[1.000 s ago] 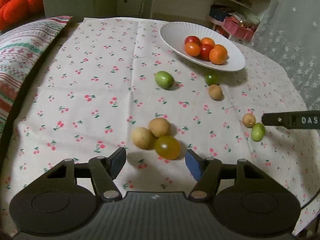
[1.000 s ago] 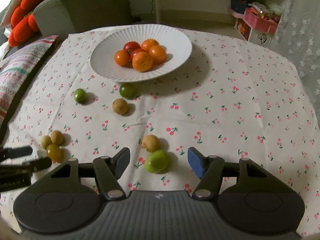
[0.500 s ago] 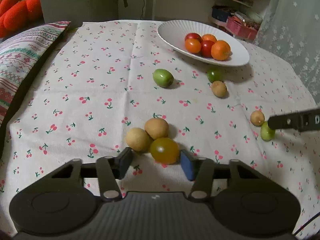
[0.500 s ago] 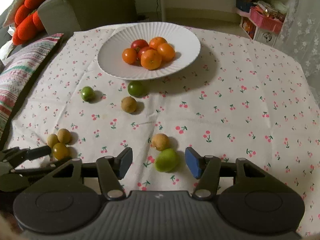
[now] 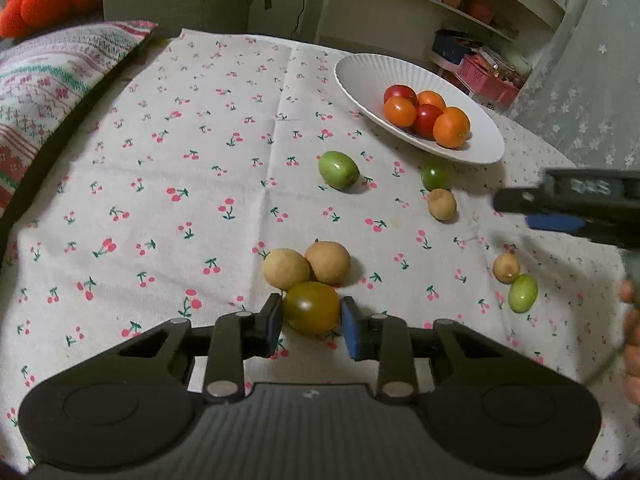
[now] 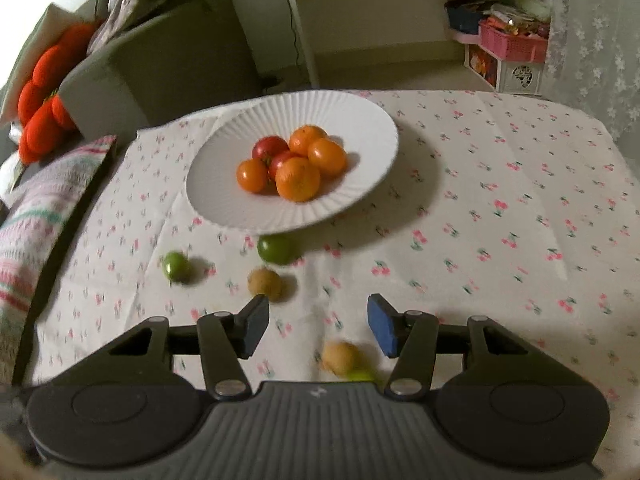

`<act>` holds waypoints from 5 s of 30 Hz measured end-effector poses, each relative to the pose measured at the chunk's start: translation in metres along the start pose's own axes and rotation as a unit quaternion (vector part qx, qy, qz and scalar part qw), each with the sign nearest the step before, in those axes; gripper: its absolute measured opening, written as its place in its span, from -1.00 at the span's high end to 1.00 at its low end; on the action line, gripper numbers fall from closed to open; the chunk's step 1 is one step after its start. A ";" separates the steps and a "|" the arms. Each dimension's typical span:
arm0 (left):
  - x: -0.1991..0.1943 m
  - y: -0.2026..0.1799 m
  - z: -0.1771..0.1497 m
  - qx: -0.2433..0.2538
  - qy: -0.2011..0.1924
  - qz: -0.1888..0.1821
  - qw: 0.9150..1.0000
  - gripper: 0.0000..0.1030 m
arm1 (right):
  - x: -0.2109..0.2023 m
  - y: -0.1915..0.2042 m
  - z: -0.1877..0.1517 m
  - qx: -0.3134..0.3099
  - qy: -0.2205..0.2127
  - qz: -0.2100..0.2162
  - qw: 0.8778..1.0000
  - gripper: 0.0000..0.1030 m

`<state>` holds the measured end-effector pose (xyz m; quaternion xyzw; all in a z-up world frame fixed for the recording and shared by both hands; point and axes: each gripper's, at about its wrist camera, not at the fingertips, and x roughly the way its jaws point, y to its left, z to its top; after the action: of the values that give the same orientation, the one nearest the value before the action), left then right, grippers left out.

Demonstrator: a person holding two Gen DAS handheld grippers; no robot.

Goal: Organize fruits
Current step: 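Grasp a yellow tomato with the left tool while the right tool grasps a green tomato, then carry both tomatoes over the plate and open both tools, then withdraw both tools from the plate toward the green limes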

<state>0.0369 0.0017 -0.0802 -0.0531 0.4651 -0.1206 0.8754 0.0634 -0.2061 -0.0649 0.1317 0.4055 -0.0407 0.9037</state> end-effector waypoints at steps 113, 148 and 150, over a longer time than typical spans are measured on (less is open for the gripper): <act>-0.038 0.012 0.076 0.058 -0.099 -0.015 0.993 -0.58 | -0.044 -0.005 -0.009 -0.071 0.040 -0.039 0.996 -0.75; -0.019 -0.032 0.035 0.112 -0.047 0.067 0.990 -0.81 | -0.004 0.009 -0.043 -0.181 0.102 -0.057 0.976 -0.51; -0.019 -0.033 0.035 0.120 -0.051 0.069 0.989 -0.81 | -0.002 0.009 -0.042 -0.179 0.098 -0.053 0.978 -0.35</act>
<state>0.0500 -0.0261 -0.0385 0.0784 0.4048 -0.1123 0.9041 0.0331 -0.1864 -0.0881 -0.0506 0.4988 -0.0019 0.8652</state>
